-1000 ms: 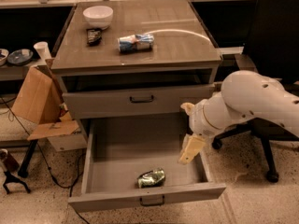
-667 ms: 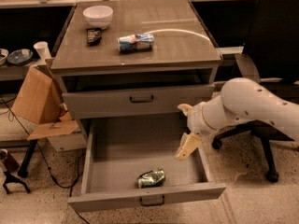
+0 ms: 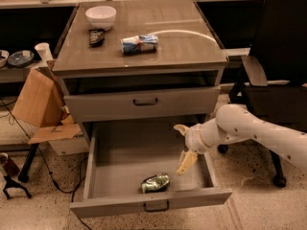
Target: Pick green can from middle drawer and place on counter
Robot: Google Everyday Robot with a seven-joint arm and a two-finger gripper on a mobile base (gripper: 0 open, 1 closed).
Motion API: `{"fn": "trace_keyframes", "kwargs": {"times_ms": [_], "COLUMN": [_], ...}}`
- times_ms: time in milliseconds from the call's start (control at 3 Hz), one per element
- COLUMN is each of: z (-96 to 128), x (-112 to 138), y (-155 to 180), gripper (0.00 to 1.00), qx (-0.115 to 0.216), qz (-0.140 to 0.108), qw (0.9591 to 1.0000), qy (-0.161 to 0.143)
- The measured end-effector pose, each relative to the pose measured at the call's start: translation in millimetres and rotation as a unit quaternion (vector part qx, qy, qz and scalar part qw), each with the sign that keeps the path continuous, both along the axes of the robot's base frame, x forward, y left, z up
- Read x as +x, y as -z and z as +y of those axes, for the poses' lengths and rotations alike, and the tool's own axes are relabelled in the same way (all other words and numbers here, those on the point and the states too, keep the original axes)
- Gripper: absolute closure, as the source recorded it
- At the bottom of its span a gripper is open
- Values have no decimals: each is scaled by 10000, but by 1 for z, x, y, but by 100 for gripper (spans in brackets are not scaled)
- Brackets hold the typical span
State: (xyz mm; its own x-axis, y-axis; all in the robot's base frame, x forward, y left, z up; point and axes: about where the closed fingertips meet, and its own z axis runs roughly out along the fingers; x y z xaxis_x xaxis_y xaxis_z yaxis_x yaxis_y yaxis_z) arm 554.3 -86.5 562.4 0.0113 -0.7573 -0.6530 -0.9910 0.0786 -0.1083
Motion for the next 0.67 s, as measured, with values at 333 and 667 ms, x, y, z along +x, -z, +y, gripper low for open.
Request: {"fn": "trace_keyframes", "kwargs": {"times_ms": [333,667], "z": [11,23], "x": [5,9], "y": [-2,30], "gripper": [0,0], "qx": [-36,132], "qz": [-112,-39], "qw": [9999,9995], "qy": [-118,-274]}}
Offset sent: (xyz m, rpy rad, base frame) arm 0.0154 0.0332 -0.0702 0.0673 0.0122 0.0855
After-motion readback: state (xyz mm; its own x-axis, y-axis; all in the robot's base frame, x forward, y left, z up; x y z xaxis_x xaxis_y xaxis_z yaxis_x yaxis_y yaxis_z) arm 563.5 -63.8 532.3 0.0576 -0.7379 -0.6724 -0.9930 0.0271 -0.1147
